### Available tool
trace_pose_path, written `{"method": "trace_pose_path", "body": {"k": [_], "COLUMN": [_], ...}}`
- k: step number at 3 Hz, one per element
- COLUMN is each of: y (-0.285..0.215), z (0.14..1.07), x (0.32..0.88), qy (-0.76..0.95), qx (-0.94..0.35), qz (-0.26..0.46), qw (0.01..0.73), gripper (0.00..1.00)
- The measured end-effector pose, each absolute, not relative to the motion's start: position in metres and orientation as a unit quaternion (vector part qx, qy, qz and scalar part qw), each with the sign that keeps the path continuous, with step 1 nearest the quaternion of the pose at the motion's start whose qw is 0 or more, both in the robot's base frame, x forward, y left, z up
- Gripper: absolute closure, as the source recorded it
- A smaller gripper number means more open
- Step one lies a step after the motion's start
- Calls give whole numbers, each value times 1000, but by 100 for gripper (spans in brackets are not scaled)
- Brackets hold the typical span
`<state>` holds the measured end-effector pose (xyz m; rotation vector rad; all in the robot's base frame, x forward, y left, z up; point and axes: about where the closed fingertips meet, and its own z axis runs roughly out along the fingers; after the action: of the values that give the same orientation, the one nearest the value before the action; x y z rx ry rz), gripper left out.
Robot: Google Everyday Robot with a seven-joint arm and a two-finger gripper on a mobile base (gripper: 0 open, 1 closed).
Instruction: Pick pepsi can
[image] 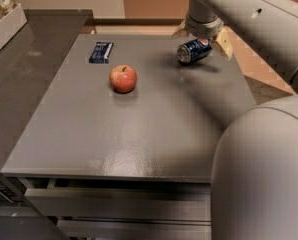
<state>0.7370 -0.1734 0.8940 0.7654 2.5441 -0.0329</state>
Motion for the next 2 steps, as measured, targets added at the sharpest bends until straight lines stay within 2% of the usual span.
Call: {"method": "trace_pose_path", "body": {"k": [2], "y": [-171], "z": [877], "x": [754], "qy": [926], "qx": [308], "qz": [-27], "qw": [216], "gripper": [0]}}
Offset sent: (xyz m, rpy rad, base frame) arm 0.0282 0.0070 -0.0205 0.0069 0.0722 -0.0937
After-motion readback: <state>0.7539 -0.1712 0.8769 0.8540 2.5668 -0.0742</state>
